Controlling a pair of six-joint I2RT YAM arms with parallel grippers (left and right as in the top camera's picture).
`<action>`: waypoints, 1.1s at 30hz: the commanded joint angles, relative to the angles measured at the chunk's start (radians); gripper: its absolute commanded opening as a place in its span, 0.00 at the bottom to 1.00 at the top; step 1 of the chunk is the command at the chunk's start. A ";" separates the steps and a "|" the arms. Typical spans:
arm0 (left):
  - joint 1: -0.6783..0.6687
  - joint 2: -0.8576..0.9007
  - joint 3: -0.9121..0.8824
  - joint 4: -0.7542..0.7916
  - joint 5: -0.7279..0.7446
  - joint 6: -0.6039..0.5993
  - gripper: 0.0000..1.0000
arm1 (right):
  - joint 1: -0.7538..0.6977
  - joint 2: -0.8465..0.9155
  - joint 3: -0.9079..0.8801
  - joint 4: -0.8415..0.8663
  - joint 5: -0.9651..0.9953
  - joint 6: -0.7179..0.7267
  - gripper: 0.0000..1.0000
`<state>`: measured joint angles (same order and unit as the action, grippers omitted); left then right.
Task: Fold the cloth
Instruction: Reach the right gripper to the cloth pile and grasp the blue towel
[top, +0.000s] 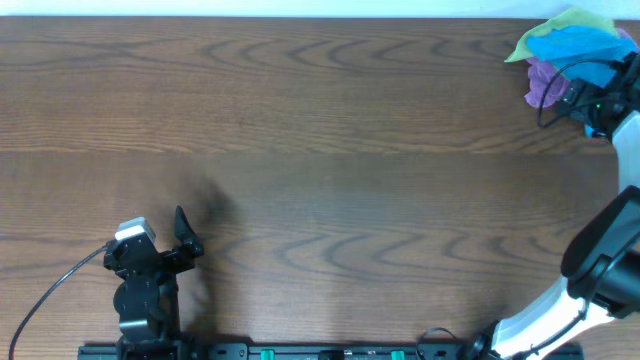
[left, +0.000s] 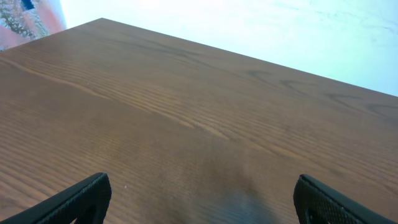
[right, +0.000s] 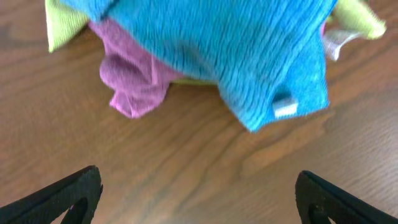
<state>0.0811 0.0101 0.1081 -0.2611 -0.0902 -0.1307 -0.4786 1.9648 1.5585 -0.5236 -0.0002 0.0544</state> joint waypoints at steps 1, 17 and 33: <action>-0.003 -0.006 -0.025 -0.010 -0.014 0.000 0.95 | -0.005 0.026 0.026 0.008 0.011 -0.026 0.99; -0.003 -0.006 -0.025 -0.010 -0.014 -0.001 0.95 | 0.023 0.240 0.391 -0.063 0.034 -0.019 0.89; -0.003 -0.006 -0.025 -0.010 -0.014 0.000 0.95 | 0.038 0.438 0.557 -0.169 0.059 -0.014 0.77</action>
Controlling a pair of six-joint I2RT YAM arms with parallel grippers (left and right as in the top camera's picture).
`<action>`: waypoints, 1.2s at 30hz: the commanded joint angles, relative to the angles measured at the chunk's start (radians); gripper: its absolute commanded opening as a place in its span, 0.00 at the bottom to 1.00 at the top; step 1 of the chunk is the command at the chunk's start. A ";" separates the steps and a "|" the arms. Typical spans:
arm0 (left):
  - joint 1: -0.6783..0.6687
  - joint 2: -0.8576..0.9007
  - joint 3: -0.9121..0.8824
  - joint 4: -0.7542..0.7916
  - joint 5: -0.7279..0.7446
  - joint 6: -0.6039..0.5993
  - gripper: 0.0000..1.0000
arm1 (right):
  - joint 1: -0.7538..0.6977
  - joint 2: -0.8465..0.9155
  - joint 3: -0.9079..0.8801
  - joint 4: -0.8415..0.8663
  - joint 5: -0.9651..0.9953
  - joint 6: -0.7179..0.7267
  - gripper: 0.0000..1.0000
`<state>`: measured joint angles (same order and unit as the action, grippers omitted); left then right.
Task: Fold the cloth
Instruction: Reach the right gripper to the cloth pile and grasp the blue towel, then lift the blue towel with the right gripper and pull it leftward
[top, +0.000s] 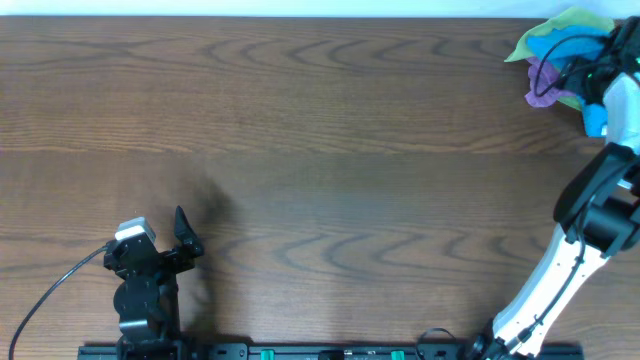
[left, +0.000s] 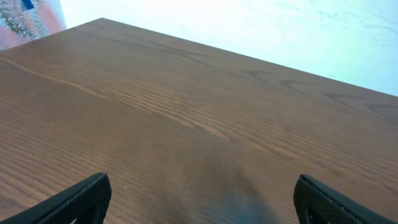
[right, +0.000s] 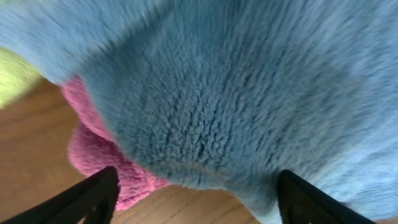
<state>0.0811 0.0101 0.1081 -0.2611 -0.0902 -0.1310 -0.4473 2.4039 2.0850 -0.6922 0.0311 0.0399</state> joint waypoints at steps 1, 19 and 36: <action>-0.003 -0.006 -0.025 -0.010 -0.014 0.000 0.95 | 0.007 0.000 0.030 -0.001 0.033 0.000 0.74; -0.003 -0.006 -0.025 -0.010 -0.014 0.000 0.95 | 0.041 -0.003 0.084 -0.060 0.047 0.001 0.04; -0.003 -0.006 -0.025 -0.010 -0.014 0.000 0.95 | 0.121 -0.008 0.292 -0.234 0.065 0.015 0.02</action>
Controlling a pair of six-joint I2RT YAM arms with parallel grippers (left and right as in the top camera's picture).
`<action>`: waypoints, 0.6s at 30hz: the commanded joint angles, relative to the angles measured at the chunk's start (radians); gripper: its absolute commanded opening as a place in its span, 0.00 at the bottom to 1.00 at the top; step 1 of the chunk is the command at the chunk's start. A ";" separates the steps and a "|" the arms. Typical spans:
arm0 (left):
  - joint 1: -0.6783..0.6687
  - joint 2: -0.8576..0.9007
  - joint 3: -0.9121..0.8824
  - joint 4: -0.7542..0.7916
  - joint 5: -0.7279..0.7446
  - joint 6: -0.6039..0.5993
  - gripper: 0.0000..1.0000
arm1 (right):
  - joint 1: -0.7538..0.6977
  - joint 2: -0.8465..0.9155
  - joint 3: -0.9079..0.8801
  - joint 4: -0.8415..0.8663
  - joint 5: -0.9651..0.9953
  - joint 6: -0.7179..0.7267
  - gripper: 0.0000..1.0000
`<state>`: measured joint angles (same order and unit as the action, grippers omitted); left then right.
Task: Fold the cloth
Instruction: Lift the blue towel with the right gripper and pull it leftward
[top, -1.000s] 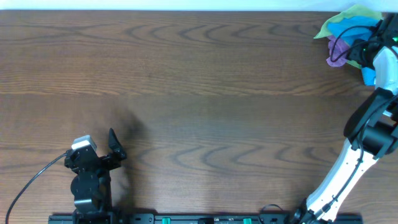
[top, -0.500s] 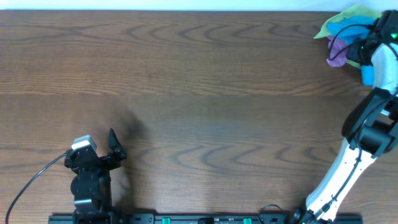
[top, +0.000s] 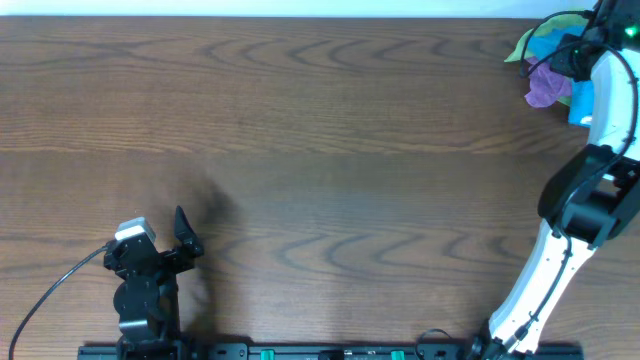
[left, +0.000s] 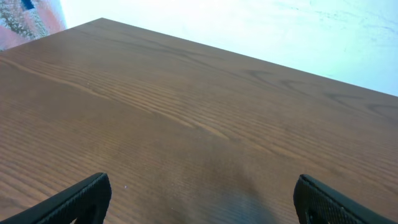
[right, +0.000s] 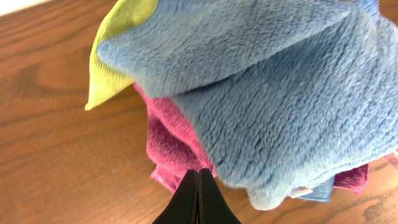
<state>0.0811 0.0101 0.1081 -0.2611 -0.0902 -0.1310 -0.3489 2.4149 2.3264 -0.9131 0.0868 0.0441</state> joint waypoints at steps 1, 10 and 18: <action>-0.003 -0.006 -0.025 -0.010 -0.014 0.000 0.95 | 0.031 -0.022 0.058 -0.017 0.010 0.011 0.01; -0.003 -0.006 -0.025 -0.010 -0.014 0.000 0.95 | 0.058 -0.030 0.060 0.013 0.098 -0.002 0.14; -0.003 -0.006 -0.025 -0.010 -0.014 0.000 0.95 | -0.023 -0.010 0.058 0.003 0.132 -0.106 0.65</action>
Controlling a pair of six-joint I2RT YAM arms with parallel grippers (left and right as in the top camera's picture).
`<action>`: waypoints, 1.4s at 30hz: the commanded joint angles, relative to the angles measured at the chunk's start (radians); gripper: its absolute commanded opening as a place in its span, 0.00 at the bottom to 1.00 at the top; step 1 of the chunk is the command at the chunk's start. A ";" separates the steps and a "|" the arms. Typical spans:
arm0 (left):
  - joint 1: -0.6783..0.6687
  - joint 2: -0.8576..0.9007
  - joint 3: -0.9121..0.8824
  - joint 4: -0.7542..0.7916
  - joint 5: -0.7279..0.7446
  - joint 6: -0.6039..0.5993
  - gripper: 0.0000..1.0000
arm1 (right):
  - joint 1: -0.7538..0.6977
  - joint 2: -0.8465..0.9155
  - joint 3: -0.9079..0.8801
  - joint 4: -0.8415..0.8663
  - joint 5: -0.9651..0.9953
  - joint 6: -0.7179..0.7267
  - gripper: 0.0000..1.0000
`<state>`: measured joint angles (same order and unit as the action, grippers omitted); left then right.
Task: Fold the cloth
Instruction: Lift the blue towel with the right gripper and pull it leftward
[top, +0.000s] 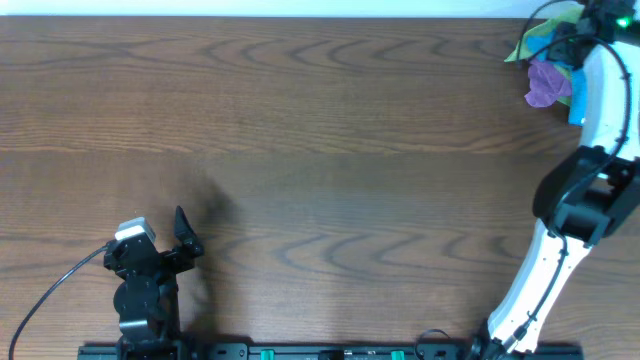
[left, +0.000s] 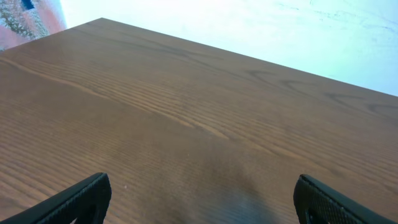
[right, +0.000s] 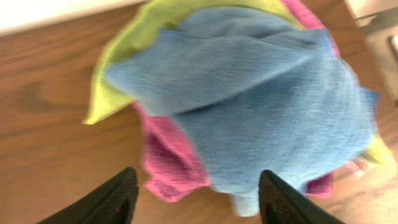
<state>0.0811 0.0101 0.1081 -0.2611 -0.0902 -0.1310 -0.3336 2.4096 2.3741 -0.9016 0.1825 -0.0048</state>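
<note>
A crumpled pile of cloths lies at the table's far right corner: a blue cloth (right: 267, 118) on top, a pink cloth (right: 171, 163) under it and a yellow-green cloth (right: 115, 81) at the bottom. In the overhead view the pile (top: 545, 80) is partly hidden by my right arm. My right gripper (right: 198, 199) hovers over the near edge of the pile, open, with nothing between its fingers. My left gripper (left: 202, 205) is open over bare wood near the front left edge.
The brown wooden table (top: 320, 130) ends close behind the pile. A pale wall or floor shows beyond that far edge (left: 249, 25). A black cable (top: 60, 275) trails from the left arm's base.
My right gripper was shut above the pile with its fingertips together; now its fingers stand apart and more of the pile shows. The cloths lie much as before. The left arm is unchanged.
My right gripper was open short of the pile. Then it was open and pressed close against the blue cloth. Then it was shut above the pile, and now it is open again with no cloth held. The left arm stayed parked throughout.
</note>
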 joint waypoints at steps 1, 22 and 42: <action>-0.003 -0.006 -0.025 -0.010 -0.014 0.000 0.95 | -0.046 0.000 0.009 -0.013 0.045 -0.066 0.64; -0.003 -0.006 -0.025 -0.010 -0.014 0.000 0.95 | -0.033 0.112 -0.001 -0.003 0.047 -0.135 0.54; -0.003 -0.006 -0.025 -0.010 -0.014 0.000 0.95 | 0.003 0.104 0.002 -0.001 0.017 -0.085 0.02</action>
<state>0.0811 0.0101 0.1081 -0.2611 -0.0902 -0.1310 -0.3637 2.5160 2.3734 -0.9005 0.2203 -0.1139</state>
